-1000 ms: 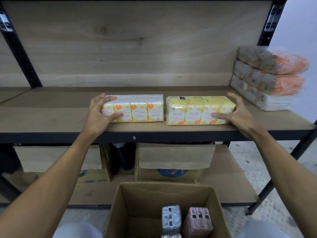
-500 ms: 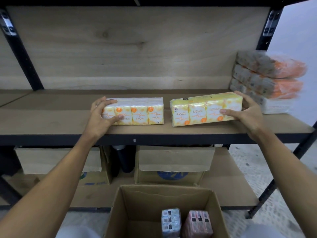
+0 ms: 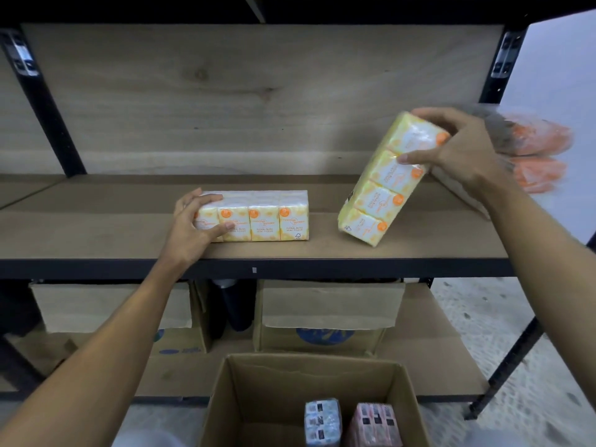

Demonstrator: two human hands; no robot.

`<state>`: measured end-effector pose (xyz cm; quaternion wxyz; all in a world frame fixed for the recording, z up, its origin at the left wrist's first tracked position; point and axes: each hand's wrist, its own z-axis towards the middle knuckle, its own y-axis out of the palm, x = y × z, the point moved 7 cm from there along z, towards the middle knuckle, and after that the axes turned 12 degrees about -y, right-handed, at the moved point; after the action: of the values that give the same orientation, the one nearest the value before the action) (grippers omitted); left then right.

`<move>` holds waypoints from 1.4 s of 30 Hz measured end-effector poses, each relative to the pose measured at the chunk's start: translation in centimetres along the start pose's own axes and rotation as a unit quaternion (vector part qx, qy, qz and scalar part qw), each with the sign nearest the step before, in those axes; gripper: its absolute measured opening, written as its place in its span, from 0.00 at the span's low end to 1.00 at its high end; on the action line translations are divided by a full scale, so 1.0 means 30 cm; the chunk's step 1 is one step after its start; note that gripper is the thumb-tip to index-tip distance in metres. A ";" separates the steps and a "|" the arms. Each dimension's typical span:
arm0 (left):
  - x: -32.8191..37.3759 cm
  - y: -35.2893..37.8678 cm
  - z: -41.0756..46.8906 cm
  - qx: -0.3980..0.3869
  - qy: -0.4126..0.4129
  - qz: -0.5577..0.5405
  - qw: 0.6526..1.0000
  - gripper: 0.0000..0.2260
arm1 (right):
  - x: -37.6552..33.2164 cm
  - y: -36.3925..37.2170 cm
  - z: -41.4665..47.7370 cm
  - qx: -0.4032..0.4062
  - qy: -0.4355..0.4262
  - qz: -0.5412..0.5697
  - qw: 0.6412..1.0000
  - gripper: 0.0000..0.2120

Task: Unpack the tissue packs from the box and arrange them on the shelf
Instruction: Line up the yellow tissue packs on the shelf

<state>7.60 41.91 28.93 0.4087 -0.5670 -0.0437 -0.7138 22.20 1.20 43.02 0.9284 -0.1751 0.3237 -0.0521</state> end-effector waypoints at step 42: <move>-0.014 0.003 0.014 0.008 -0.004 0.017 1.000 0.23 | 0.141 0.210 -0.186 -0.326 -0.069 -0.275 0.902 0.38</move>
<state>8.00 42.29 28.69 0.4253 -0.5674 -0.0413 -0.7039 21.96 4.56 34.24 0.7884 -0.5527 0.1972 -0.1845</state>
